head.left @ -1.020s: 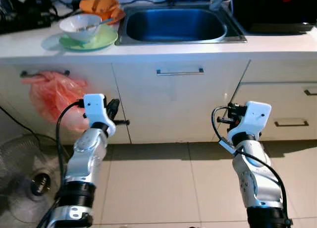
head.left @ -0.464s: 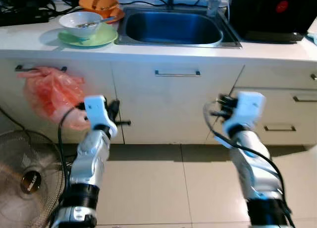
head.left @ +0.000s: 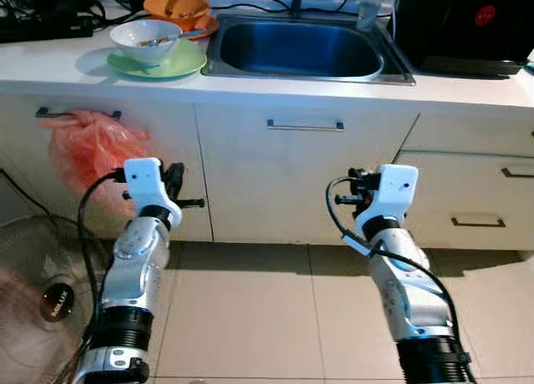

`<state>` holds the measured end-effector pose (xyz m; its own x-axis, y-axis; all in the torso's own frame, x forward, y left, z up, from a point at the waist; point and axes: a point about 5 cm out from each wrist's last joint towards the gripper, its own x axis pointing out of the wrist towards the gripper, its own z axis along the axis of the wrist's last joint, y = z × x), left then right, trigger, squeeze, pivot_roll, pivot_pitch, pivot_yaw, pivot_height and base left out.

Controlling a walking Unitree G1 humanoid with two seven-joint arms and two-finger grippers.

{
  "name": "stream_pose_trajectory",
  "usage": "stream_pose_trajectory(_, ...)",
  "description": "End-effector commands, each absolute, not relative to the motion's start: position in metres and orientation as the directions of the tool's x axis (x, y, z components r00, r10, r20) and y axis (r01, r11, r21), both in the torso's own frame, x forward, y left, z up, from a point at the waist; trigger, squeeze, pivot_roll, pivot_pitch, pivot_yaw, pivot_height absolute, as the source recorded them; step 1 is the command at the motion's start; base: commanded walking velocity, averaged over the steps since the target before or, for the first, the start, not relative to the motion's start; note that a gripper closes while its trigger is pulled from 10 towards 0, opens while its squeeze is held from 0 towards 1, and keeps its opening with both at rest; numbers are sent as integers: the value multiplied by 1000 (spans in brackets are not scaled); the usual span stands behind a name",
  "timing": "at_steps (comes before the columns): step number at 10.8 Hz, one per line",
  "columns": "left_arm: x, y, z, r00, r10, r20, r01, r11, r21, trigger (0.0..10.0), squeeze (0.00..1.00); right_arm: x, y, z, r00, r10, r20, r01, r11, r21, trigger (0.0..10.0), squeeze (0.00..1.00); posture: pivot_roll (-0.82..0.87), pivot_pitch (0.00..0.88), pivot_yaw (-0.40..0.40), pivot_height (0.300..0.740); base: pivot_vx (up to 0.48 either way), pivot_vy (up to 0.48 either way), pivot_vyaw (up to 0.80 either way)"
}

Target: Kitchen organization

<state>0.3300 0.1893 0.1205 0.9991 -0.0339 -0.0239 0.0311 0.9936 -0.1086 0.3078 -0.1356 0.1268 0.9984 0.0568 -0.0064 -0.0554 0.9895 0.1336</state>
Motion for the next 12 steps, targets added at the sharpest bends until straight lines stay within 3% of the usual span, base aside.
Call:
stream_pose_trajectory(1,328,189,121,998,-57,-31,54,995,-85,10000,0,306,-138,124,999,32,-6,-30,989,143,10000,0,101,34,6,740,0,0,0)
stream_pose_trajectory(5,329,196,123,998,-50,-43,47,997,-63,10000,0,310,-122,123,998,55,-14,-51,982,179,10000,0,123,35,14,740,0,0,0)
stream_pose_trajectory(8,335,181,119,992,-110,-58,106,992,-75,10000,0,307,-144,128,1000,-18,21,14,990,143,10000,0,47,27,47,740,0,0,0)
stream_pose_trajectory(12,344,161,143,985,-164,44,168,980,-107,10000,0,305,-148,138,998,-23,60,16,993,113,10000,0,34,8,38,740,0,0,0)
